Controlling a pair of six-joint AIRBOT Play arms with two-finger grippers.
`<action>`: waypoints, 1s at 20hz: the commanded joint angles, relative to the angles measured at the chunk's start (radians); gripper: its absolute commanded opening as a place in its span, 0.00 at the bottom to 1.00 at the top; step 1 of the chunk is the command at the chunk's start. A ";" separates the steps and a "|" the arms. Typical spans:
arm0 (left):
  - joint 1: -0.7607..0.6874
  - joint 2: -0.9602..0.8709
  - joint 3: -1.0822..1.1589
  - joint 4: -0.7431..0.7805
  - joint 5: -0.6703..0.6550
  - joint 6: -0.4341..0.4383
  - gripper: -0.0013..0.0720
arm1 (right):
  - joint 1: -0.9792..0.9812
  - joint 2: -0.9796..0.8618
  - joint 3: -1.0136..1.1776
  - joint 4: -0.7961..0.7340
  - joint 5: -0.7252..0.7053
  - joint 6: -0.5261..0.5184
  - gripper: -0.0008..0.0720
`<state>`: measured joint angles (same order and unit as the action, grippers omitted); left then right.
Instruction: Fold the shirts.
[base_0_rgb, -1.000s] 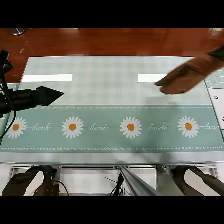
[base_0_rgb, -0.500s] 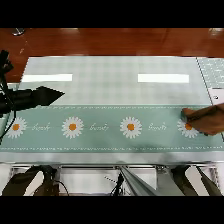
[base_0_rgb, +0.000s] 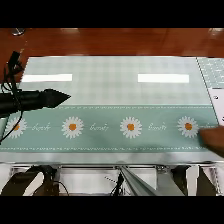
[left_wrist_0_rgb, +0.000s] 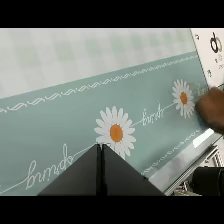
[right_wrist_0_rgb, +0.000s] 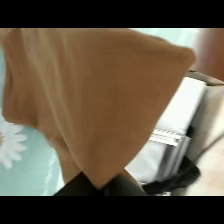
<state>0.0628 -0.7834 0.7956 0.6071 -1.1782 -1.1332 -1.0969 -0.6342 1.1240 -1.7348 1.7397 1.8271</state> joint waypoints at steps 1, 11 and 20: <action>-0.013 -0.041 0.000 -0.001 0.000 -0.001 0.05 | -0.009 0.032 -0.005 -0.153 0.054 0.024 0.86; -0.013 -0.061 0.015 -0.013 0.102 0.000 0.05 | -0.009 0.032 -0.003 0.209 -0.138 -0.086 0.79; -0.151 -0.387 0.665 -0.014 0.037 -0.040 0.05 | 0.607 -0.129 -0.003 1.149 -0.578 -0.366 0.04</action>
<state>-0.0189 -1.0588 1.2556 0.5907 -1.0866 -1.1526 -0.7963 -0.7170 1.1202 -0.6540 1.3354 1.5372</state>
